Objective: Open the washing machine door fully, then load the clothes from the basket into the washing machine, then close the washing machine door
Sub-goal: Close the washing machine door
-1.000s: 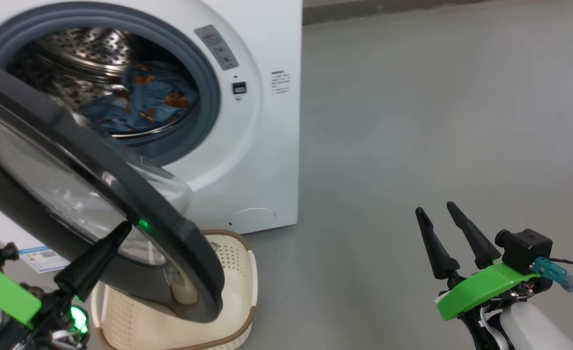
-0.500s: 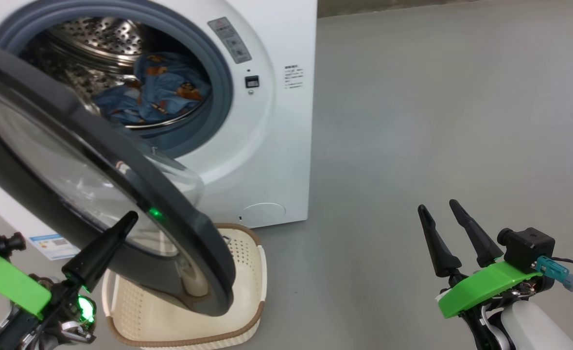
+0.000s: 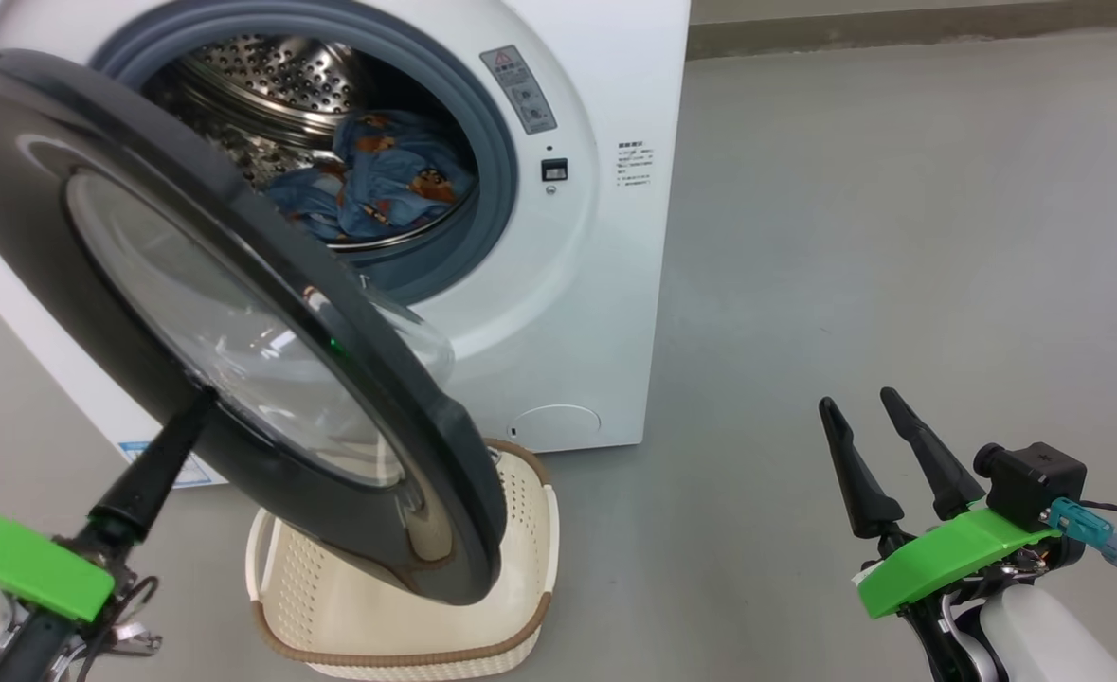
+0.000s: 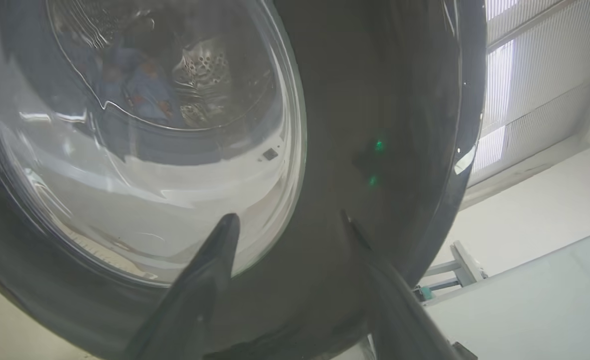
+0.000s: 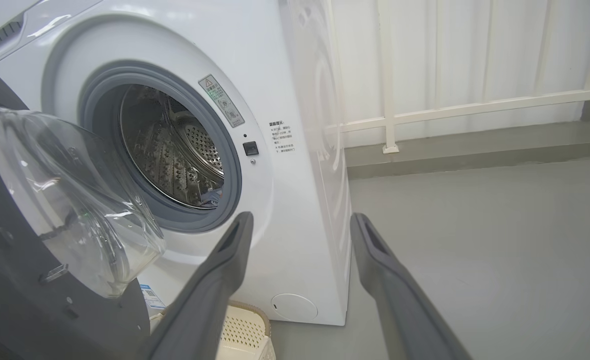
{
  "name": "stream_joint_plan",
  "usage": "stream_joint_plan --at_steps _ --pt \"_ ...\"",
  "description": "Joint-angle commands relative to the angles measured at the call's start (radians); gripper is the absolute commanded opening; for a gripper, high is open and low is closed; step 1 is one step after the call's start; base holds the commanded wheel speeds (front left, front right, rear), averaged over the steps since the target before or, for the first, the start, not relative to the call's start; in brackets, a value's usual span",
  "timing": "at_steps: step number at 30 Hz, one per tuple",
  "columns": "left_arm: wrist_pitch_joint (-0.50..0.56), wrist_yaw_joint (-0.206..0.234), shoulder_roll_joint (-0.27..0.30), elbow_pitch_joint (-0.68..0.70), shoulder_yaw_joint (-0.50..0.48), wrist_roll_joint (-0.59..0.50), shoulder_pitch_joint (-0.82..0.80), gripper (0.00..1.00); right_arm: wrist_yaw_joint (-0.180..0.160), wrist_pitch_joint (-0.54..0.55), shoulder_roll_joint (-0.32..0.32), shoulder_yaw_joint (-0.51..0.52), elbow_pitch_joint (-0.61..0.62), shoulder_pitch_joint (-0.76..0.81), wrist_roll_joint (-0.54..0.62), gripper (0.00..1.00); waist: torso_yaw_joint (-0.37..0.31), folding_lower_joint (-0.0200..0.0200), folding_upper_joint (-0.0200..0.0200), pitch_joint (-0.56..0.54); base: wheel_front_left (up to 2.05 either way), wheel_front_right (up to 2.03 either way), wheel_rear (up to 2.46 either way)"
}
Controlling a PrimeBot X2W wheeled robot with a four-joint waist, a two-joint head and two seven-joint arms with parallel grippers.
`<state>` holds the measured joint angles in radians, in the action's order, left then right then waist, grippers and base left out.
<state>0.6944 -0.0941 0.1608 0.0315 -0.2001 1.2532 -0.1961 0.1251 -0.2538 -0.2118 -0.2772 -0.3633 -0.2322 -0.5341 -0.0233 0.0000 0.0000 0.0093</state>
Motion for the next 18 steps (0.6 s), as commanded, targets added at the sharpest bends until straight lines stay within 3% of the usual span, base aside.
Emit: stream_joint_plan --at_steps 1,8,18 --pt "-0.012 -0.01 0.035 0.033 -0.033 -0.017 -0.014 1.0 0.006 -0.008 -0.008 -0.007 0.024 -0.011 0.007 1.0 0.004 0.0 0.0 -0.002 0.0 0.0 0.0" --pt "-0.256 -0.035 0.064 0.035 0.026 -0.239 0.028 1.0 0.006 -0.008 -0.013 -0.005 0.027 -0.008 0.007 1.0 0.018 0.0 0.0 -0.005 0.0 0.0 0.0" --pt "-0.625 -0.036 0.161 -0.054 0.176 -0.462 0.08 1.0 0.006 -0.008 -0.02 -0.013 0.031 -0.009 0.006 1.0 0.014 0.0 0.0 -0.005 0.0 0.0 0.0"
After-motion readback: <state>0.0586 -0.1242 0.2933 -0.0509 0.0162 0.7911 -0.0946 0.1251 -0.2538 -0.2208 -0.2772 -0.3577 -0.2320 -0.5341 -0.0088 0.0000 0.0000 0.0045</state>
